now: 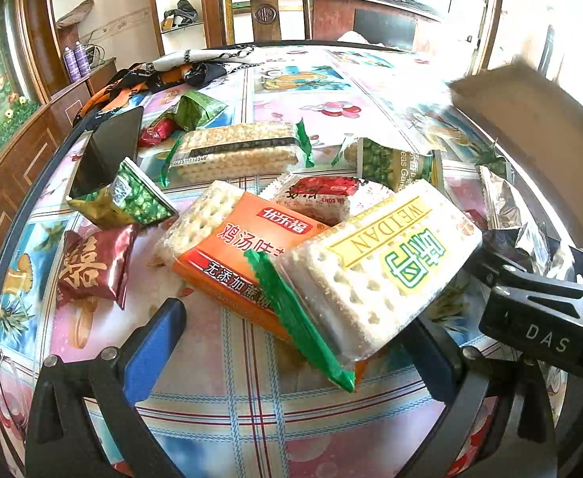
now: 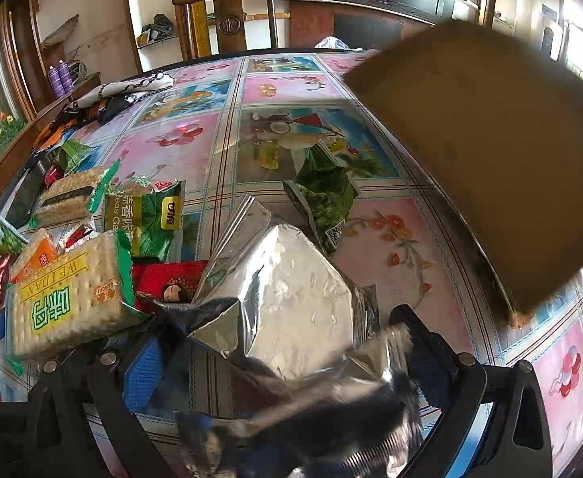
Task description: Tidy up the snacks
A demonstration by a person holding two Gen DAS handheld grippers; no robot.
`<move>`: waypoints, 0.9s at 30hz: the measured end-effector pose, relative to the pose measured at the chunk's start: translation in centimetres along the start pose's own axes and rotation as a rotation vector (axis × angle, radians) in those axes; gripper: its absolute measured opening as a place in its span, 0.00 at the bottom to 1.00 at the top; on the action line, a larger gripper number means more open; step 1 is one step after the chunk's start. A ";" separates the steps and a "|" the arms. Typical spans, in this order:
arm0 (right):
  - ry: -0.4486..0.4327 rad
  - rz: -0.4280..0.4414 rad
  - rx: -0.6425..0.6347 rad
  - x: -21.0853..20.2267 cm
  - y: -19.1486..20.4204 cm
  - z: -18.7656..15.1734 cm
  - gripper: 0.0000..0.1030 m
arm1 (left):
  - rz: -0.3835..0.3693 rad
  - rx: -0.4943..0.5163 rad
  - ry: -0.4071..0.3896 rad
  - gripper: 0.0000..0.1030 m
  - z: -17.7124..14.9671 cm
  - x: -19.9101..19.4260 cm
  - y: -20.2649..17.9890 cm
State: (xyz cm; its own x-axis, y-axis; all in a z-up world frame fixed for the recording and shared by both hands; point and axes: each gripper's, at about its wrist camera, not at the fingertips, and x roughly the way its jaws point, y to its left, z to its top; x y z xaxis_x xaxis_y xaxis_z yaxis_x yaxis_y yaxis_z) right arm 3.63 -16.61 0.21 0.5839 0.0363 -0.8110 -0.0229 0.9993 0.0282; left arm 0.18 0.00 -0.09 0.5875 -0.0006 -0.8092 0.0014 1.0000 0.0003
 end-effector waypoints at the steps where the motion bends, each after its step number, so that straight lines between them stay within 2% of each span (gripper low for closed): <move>1: -0.001 0.000 0.000 -0.1 0.0 0.1 1.00 | 0.000 0.000 0.001 1.00 0.0 0.1 0.0; 27: 0.001 -0.002 0.001 -0.2 0.0 0.2 1.00 | -0.001 0.000 0.000 1.00 0.0 0.1 0.0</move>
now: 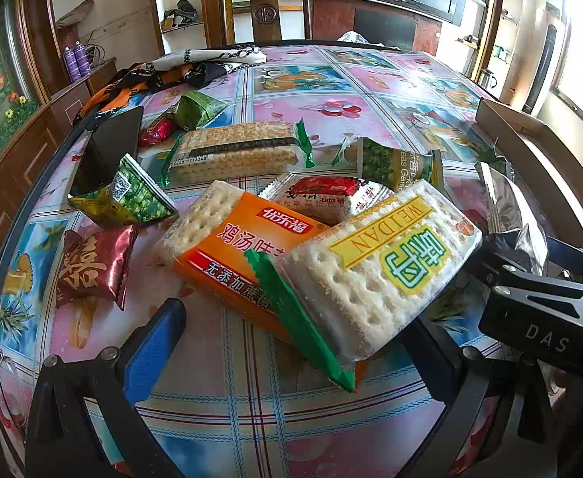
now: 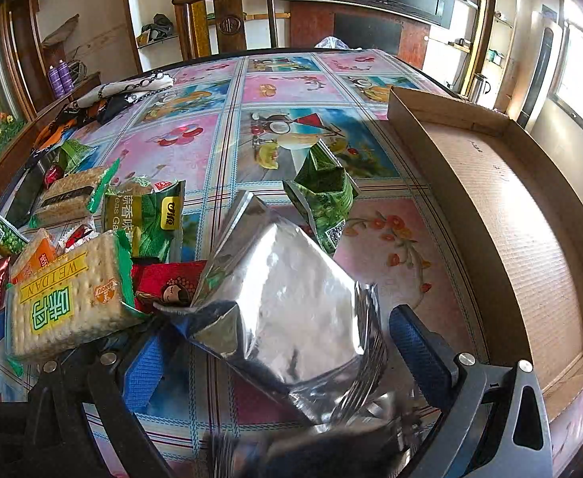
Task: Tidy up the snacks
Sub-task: 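Reach into the snack pile and grasp a silver foil bag with the right tool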
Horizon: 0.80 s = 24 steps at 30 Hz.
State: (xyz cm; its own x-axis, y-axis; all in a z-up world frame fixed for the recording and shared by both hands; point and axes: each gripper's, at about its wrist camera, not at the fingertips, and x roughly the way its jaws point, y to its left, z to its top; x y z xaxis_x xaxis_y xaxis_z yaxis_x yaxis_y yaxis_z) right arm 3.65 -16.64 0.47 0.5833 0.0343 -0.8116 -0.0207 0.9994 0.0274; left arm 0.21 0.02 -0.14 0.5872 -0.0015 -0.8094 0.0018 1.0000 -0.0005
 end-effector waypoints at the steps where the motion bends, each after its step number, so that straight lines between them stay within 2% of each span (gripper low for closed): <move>1: 0.000 -0.003 0.002 0.0 0.0 -0.2 1.00 | 0.000 0.001 0.000 1.00 0.0 0.0 0.0; 7: 0.017 0.004 -0.008 -0.1 0.0 0.0 1.00 | -0.002 0.002 0.001 1.00 0.0 0.0 0.0; 12: 0.090 0.110 -0.158 -0.1 -0.8 0.3 1.00 | -0.006 0.008 0.011 1.00 -0.2 -0.2 0.1; 15: 0.110 0.157 -0.229 -0.5 -1.5 -0.1 1.00 | 0.015 -0.022 0.021 1.00 -0.7 -0.7 0.5; 18: 0.165 0.176 -0.250 -0.9 -2.2 -0.3 1.00 | 0.027 -0.054 0.054 1.00 -1.1 -1.3 0.9; 21: 0.204 0.242 -0.249 -1.7 -2.9 -0.6 0.97 | -0.015 -0.100 0.057 1.00 -1.6 -2.5 1.7; 24: 0.163 0.298 -0.264 -3.7 -3.7 -0.4 0.95 | -0.031 -0.119 0.034 1.00 -1.9 -3.9 2.3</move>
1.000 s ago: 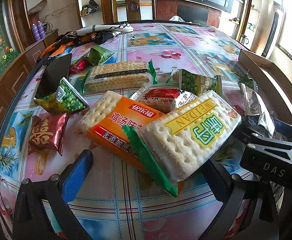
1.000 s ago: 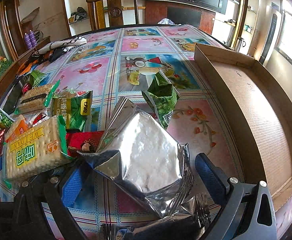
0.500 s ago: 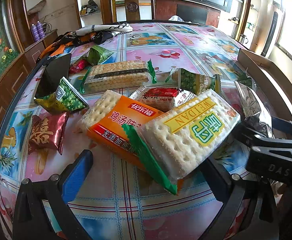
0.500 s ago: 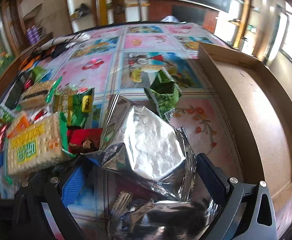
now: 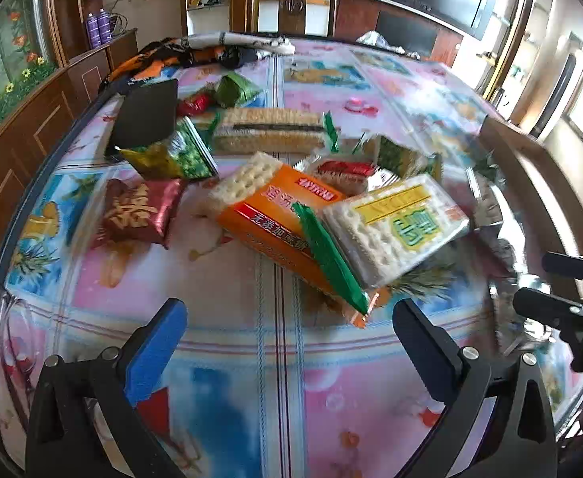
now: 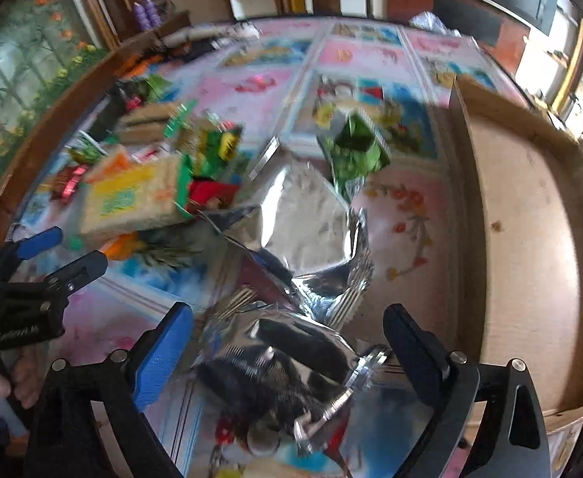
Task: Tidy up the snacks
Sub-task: 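Reach into the snack pile and grasp a silver foil bag with the right tool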
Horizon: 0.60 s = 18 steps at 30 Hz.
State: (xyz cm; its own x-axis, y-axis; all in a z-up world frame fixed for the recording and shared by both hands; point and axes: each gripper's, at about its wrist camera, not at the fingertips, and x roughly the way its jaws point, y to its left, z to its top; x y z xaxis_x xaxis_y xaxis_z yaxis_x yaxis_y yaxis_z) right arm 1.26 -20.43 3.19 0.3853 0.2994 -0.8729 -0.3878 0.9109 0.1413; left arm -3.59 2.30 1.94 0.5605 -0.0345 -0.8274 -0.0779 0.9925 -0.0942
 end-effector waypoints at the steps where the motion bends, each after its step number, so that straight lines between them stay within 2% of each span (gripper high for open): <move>1: -0.005 0.019 -0.009 -0.5 0.0 0.0 0.95 | -0.006 -0.007 -0.007 1.00 -0.1 -0.5 0.2; 3: -0.005 0.036 -0.018 -1.2 -0.3 -0.1 0.95 | -0.024 -0.026 -0.012 0.98 -0.3 -1.3 0.5; 5: 0.006 0.048 -0.020 -1.6 -0.5 -0.5 0.94 | -0.043 -0.036 -0.005 0.91 -0.7 -1.8 0.6; 7: 0.031 0.107 -0.024 -1.6 -0.6 -0.9 0.85 | -0.049 -0.041 0.000 0.90 -0.9 -2.0 0.5; 8: 0.042 0.114 -0.028 -1.6 -0.6 -1.0 0.77 | -0.056 -0.043 0.001 0.90 -1.0 -2.1 0.3; 9: 0.051 0.107 -0.036 -1.3 -0.5 -1.0 0.74 | -0.059 -0.043 0.002 0.90 -1.1 -2.2 0.1; 18: 0.098 0.079 -0.131 0.2 0.4 -0.2 0.76 | -0.070 -0.009 0.002 0.90 -1.8 -2.7 -1.5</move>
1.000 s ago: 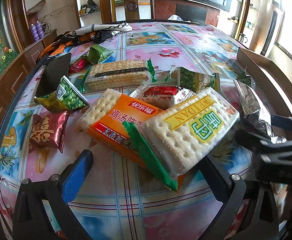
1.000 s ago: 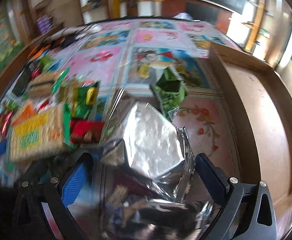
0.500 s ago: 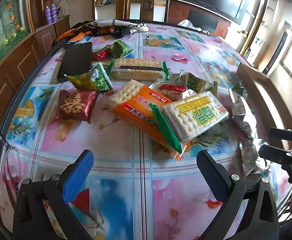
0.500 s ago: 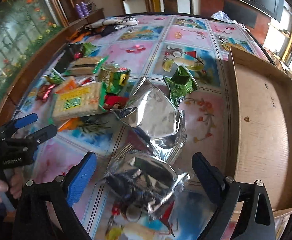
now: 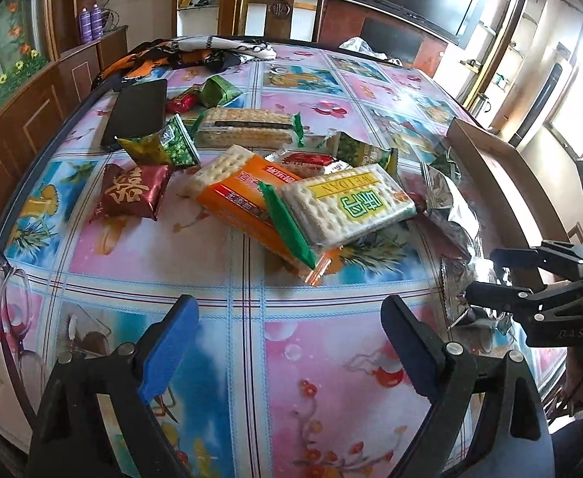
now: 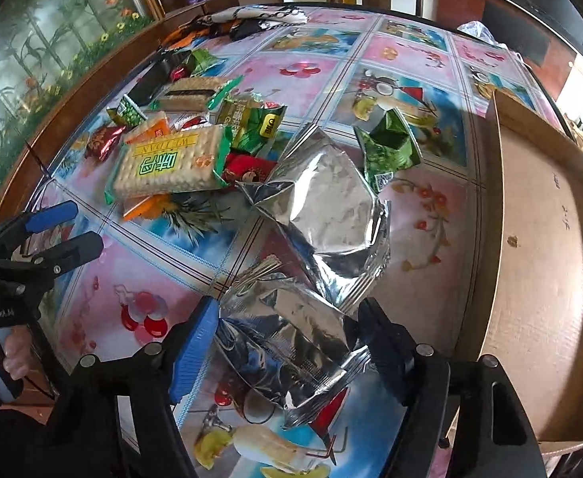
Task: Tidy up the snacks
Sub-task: 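Reach into the snack pile and grasp a silver foil bag with the right tool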
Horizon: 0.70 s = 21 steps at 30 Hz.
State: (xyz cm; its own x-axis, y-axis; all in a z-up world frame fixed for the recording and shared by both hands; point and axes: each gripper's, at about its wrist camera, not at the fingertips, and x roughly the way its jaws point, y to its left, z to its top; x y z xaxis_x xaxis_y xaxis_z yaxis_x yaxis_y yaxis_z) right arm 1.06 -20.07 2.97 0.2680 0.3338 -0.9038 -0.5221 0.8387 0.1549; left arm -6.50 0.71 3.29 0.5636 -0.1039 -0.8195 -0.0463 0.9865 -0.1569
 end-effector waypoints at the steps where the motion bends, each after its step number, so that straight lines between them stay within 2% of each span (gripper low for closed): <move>1: 0.005 0.001 -0.005 0.0 0.1 0.0 0.76 | 0.001 0.001 0.000 0.90 0.0 0.0 -0.1; 2: 0.010 0.003 -0.012 0.0 0.3 -0.1 0.75 | 0.002 0.000 -0.001 0.90 0.0 -0.1 -0.1; 3: 0.014 0.002 -0.020 -0.1 0.5 -0.2 0.69 | 0.002 -0.002 -0.002 0.90 -0.1 -0.1 -0.1; 8: 0.009 -0.028 -0.055 -0.8 1.5 -0.5 0.63 | 0.000 -0.017 -0.001 0.90 0.0 -0.1 -0.1; 14: -0.012 -0.016 -0.065 -1.9 1.6 -0.6 0.65 | 0.002 -0.020 -0.003 0.90 -0.2 -0.2 -0.3; 16: -0.018 0.002 -0.089 -2.5 1.7 -0.6 0.69 | 0.005 -0.018 -0.004 0.90 -0.4 -0.4 -0.3; 17: -0.014 0.022 -0.121 -2.7 1.8 -0.6 0.72 | 0.006 -0.019 -0.005 0.90 -0.5 -0.5 -0.2; 21: 0.007 0.098 -0.264 -3.3 2.1 -0.8 0.73 | 0.010 -0.029 -0.005 0.90 -0.8 -0.8 0.1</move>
State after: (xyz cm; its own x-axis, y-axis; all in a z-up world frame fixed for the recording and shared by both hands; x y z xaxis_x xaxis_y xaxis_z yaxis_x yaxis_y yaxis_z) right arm -1.58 -19.80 5.93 0.2005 0.4043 -0.8924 -0.7385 0.6609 0.1335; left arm -7.60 0.79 3.48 0.5672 -0.0932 -0.8183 -0.0762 0.9834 -0.1648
